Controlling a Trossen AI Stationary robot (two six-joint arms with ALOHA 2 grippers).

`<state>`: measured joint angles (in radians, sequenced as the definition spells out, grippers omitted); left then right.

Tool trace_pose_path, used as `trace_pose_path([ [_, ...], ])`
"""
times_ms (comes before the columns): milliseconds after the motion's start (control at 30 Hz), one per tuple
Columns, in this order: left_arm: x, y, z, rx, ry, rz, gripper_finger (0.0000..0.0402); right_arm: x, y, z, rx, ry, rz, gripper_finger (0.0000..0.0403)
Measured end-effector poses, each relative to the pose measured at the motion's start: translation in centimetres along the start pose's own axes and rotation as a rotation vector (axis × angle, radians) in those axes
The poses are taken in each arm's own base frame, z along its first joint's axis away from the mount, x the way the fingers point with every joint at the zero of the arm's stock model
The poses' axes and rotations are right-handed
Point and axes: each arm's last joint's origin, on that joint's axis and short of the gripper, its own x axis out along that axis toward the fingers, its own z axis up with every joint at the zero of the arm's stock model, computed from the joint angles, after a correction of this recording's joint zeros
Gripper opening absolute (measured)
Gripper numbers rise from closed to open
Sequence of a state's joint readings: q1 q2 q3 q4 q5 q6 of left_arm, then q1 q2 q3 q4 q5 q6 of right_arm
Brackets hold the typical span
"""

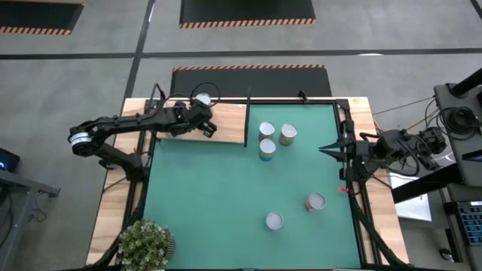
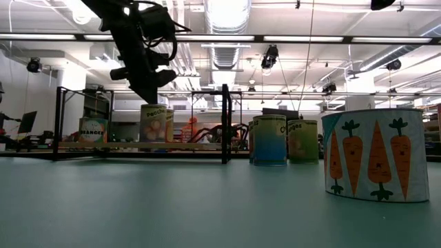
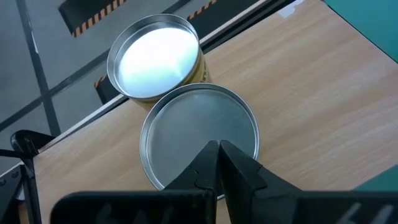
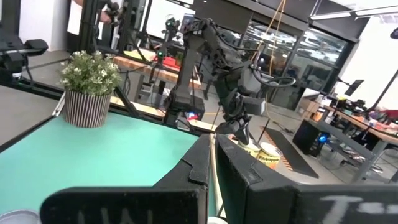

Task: Pick and place cans onto a shelf
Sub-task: Put the canned peaches on the shelf

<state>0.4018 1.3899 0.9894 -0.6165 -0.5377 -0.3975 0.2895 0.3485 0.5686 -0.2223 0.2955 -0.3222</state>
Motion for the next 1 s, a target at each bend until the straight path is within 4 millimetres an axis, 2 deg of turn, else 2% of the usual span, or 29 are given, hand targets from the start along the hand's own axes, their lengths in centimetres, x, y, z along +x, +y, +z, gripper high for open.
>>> trace_pose_path([
  [500, 0.4, 0.7, 0.4, -0.031, -0.005, 0.018, 0.0000, 0.0, 0.0, 0.0, -0.001, 0.005, -0.002, 0.0013],
  [1000, 1.3, 0.1, 0.6, -0.038, -0.019, 0.028, 0.0000, 0.0, 0.0, -0.1, -0.001, 0.006, -0.002, 0.0013],
])
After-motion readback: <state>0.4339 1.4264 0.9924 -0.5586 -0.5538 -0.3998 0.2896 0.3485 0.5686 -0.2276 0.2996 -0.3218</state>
